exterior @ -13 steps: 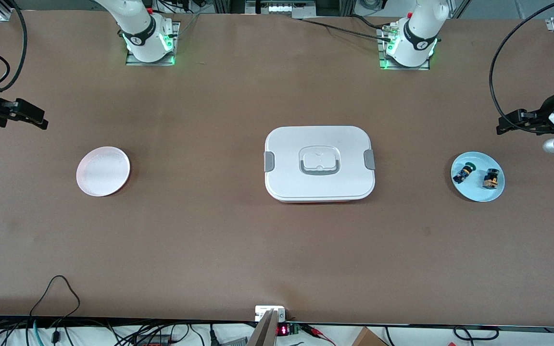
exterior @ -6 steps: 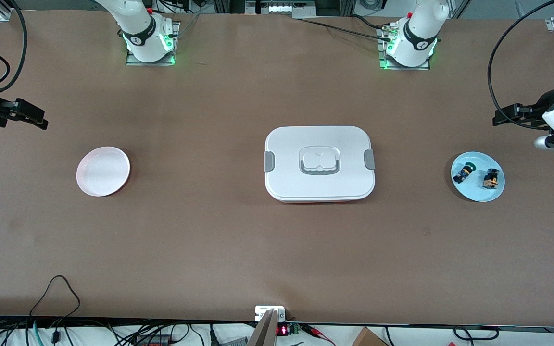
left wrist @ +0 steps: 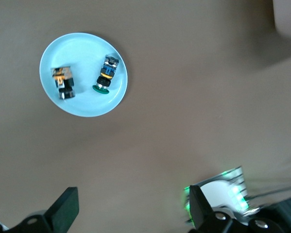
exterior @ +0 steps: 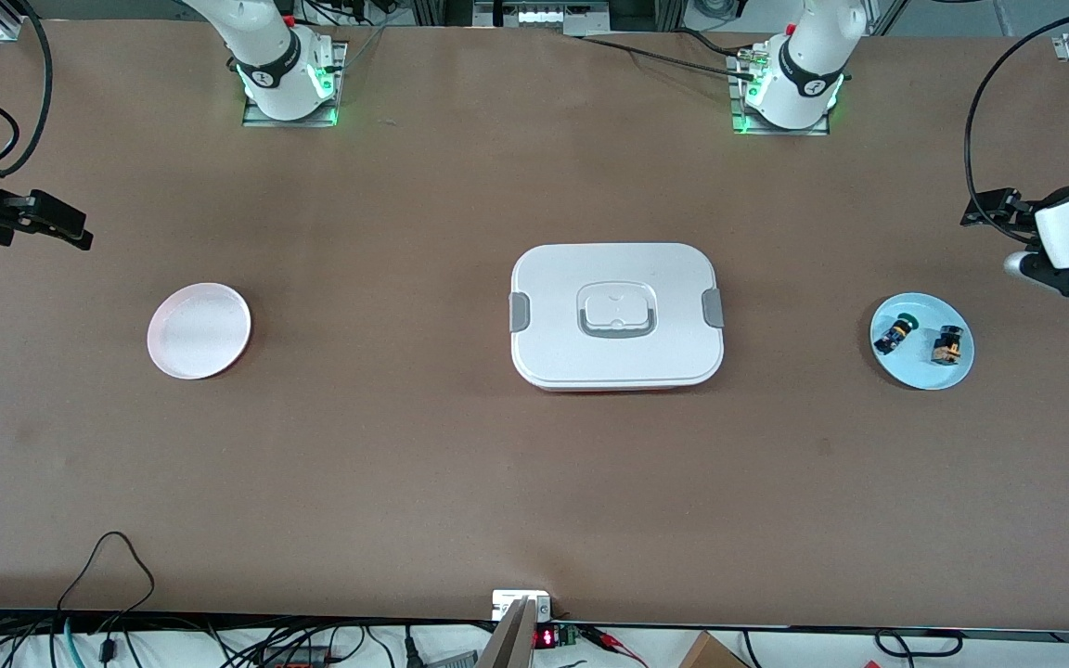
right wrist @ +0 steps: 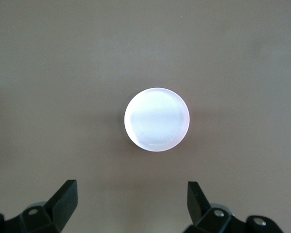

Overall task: Transfer orange switch to right arm and place
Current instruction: 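Move the left gripper toward the light-blue dish of switches, then lower the left gripper and grasp the orange-bodied switch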

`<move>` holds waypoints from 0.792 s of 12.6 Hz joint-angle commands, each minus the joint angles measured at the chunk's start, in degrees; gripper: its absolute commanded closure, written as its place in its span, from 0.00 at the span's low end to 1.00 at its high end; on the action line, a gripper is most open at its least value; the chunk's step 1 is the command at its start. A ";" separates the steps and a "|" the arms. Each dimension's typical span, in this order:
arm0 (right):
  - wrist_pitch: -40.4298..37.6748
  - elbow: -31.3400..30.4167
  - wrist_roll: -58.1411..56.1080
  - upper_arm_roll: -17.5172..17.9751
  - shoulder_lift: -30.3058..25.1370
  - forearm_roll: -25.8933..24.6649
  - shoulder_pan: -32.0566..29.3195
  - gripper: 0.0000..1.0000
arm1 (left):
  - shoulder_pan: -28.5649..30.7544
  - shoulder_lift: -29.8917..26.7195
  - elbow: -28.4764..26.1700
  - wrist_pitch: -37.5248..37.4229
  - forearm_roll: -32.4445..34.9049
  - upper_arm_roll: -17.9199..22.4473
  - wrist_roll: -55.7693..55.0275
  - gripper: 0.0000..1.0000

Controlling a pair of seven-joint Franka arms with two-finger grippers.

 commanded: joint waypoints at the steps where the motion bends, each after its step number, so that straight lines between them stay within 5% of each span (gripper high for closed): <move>1: -0.08 -0.36 -0.45 0.11 -0.55 0.75 -0.25 0.00 | 1.98 -0.01 -4.72 5.12 1.53 -0.26 12.16 0.00; 10: -0.08 -0.36 -0.45 0.11 -0.63 0.75 -0.25 0.00 | 7.79 8.08 -10.70 26.29 1.71 -0.52 65.58 0.00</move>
